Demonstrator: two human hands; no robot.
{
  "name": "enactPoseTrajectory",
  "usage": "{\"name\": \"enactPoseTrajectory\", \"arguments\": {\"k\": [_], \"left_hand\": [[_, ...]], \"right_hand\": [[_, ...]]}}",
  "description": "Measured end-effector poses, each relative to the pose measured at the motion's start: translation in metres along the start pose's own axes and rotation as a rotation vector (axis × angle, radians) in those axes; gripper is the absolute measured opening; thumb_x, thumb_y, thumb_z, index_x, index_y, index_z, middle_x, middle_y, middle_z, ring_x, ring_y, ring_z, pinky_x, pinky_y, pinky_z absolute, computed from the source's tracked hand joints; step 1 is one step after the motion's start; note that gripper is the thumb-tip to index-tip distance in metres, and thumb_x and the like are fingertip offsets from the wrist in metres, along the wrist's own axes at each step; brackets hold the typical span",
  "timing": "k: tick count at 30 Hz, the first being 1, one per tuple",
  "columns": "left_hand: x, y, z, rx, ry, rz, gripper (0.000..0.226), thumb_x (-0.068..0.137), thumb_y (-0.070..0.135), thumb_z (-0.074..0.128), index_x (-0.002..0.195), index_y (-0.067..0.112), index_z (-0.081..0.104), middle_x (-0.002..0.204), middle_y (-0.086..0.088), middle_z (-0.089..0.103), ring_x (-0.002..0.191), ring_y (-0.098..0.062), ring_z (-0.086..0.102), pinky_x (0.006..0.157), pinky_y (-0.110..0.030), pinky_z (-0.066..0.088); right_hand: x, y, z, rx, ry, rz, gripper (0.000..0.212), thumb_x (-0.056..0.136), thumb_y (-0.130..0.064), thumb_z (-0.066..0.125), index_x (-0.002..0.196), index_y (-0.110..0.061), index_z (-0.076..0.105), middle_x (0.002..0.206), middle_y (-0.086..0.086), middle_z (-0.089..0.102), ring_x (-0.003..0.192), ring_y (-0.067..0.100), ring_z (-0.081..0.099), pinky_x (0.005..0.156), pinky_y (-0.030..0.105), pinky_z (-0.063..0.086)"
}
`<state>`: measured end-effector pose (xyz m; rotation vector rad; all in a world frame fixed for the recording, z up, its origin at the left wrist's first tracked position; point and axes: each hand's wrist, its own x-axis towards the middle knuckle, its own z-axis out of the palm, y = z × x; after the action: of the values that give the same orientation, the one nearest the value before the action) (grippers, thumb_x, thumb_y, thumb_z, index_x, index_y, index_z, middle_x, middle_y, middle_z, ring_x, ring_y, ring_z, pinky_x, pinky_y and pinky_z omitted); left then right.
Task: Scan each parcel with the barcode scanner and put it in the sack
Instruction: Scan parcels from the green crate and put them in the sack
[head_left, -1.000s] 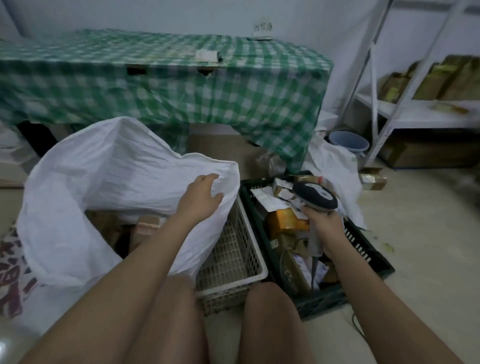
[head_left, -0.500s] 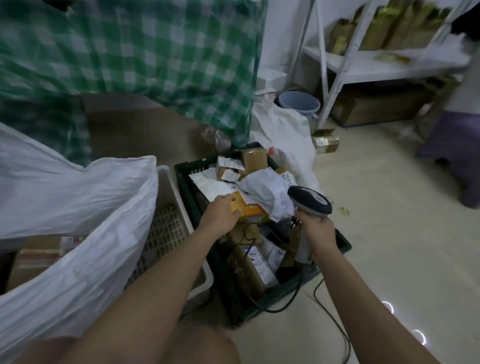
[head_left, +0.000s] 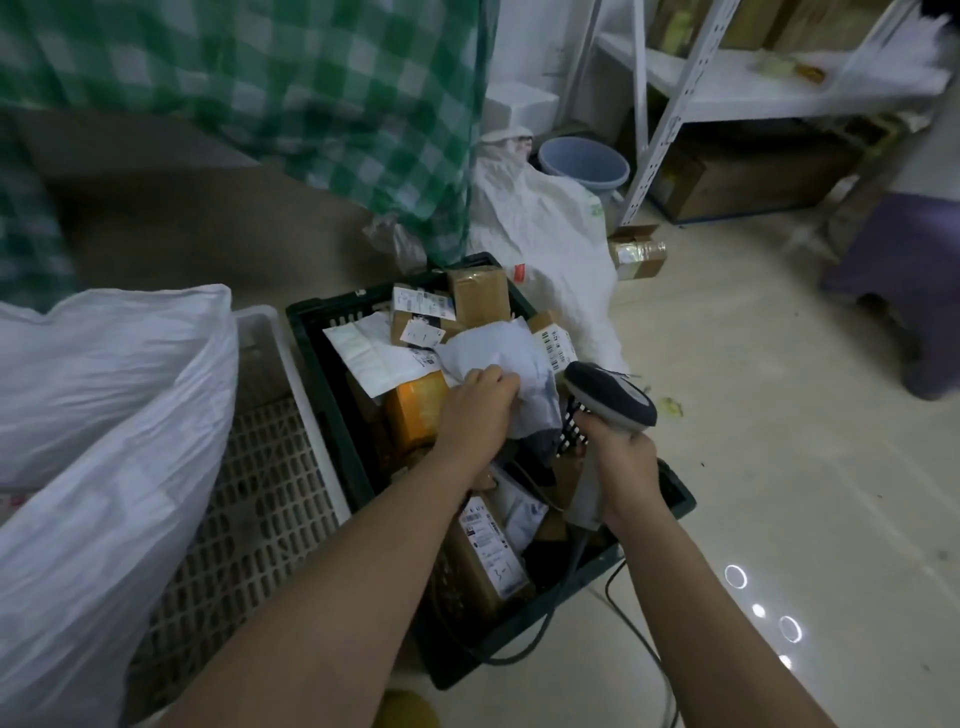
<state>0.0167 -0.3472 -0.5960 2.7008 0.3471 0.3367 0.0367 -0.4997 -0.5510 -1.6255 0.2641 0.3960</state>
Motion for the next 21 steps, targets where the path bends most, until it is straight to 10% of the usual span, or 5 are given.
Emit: {"name": "enactPoseTrajectory", "arguments": {"k": [8, 14, 21], "left_hand": [[-0.039, -0.042, -0.103, -0.775, 0.156, -0.425, 0.024, 0.104, 0.031, 0.034, 0.083, 0.025, 0.044, 0.084, -0.001, 0.052, 0.080, -0.018, 0.051, 0.073, -0.033, 0.039], [-0.104, -0.068, -0.169, -1.104, 0.230, -0.708, 0.019, 0.096, 0.021, 0.040, 0.079, 0.025, 0.049, 0.098, -0.009, 0.059, 0.094, -0.026, 0.056, 0.080, -0.043, 0.045], [-0.172, -0.086, -0.234, -1.399, 0.211, -0.768, 0.035, 0.102, 0.028, 0.034, 0.122, 0.016, 0.059, 0.106, -0.004, 0.068, 0.084, -0.016, 0.065, 0.058, -0.023, 0.054]], "right_hand": [[-0.029, -0.001, 0.019, 0.059, -0.121, -0.085, 0.033, 0.077, -0.010, 0.077, 0.108, -0.013, 0.066, 0.098, 0.005, 0.070, 0.095, 0.026, 0.065, 0.081, 0.041, 0.055], [-0.088, -0.026, 0.067, 0.060, -0.364, -0.235, 0.037, 0.080, -0.002, 0.074, 0.115, -0.008, 0.061, 0.097, -0.005, 0.066, 0.086, 0.004, 0.061, 0.064, 0.015, 0.054], [-0.156, -0.035, 0.106, -0.035, -0.668, -0.202, 0.034, 0.075, -0.006, 0.079, 0.102, -0.019, 0.062, 0.095, -0.013, 0.067, 0.092, 0.000, 0.062, 0.062, 0.011, 0.052]]}}
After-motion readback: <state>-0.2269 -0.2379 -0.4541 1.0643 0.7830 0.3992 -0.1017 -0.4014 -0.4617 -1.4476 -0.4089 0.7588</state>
